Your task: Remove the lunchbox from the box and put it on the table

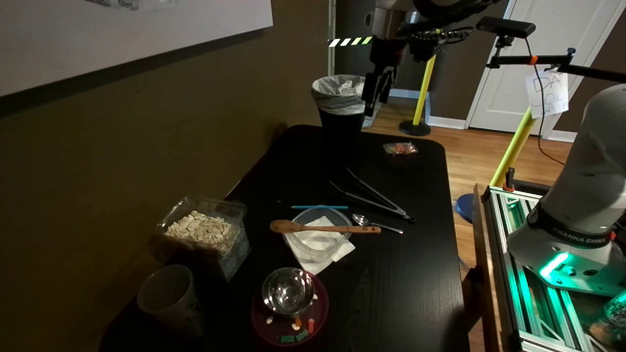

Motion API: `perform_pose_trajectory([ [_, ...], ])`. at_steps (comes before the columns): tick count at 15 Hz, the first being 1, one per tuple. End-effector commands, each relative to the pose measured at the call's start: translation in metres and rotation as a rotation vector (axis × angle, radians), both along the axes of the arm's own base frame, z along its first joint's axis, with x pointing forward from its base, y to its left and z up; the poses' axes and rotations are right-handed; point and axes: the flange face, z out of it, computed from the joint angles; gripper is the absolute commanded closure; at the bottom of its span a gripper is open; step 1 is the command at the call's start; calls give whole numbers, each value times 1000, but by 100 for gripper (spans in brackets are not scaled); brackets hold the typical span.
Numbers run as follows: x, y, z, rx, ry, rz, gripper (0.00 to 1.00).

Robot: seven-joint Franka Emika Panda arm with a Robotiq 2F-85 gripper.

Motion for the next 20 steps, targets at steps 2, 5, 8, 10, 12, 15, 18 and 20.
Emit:
perform_pose_trajectory([
  [2,67,44,-5,-21,-64,1,0],
  [5,116,81,-13,-48,-87,106,0],
  [8,160,127,-28,-48,-95,130,0],
  [10,189,155,-42,-37,-84,128,0],
  [12,207,181,-61,-29,16,171,0],
  [15,190,172,-54,-27,-45,172,0],
  [18,190,164,-44,-31,-60,160,0],
  [20,192,166,-47,-27,-94,77,0],
])
